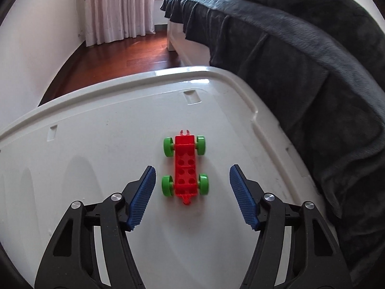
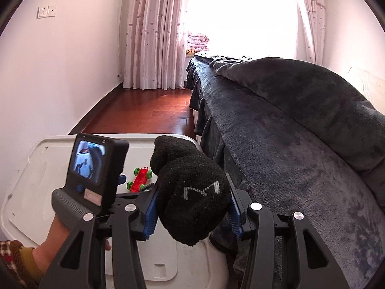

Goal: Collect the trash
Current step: 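Grasp the black sock with the right gripper while the left gripper grasps the red toy car, then carry the red toy car and black sock to the bin and open both grippers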

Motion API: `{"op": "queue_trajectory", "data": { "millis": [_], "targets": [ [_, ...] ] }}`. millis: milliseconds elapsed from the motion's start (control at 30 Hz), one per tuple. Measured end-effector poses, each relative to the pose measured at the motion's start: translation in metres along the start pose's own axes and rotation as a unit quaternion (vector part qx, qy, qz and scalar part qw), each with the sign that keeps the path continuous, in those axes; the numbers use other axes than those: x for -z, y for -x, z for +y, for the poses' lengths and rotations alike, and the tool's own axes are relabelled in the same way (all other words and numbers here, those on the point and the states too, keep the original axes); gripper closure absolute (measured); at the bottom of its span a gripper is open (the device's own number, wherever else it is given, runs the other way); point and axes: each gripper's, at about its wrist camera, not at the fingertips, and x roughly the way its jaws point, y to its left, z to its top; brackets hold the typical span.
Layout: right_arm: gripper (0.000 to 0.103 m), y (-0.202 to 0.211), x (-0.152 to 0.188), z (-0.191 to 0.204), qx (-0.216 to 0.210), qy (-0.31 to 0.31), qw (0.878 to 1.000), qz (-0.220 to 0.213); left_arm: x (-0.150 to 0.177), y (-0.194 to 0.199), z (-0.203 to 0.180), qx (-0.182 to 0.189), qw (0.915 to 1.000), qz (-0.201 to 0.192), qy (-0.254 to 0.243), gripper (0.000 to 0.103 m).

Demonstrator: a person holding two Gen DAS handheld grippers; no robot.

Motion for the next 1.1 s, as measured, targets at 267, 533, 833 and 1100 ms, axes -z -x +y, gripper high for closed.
{"op": "queue_trajectory", "data": {
  "millis": [267, 533, 833, 1100],
  "targets": [
    [0.055, 0.005, -0.002, -0.003, -0.005, -0.005, 1.000, -0.008, 0.000, -0.010, 0.010, -0.011, 0.9997, 0.012, 0.020, 0.065],
    [0.055, 0.008, -0.003, 0.002, -0.006, -0.007, 1.000, -0.010, 0.011, 0.040, 0.016, -0.014, 0.9996, -0.024, 0.006, 0.065],
    [0.055, 0.041, 0.002, 0.050, -0.032, 0.010, 0.999, -0.013, 0.058, 0.136, 0.053, -0.064, 0.9958, -0.061, 0.022, 0.065],
    [0.055, 0.089, 0.075, 0.126, -0.095, 0.012, 0.995, 0.031, 0.148, 0.218, 0.100, -0.098, 0.9915, -0.065, 0.057, 0.065]
  ]
}}
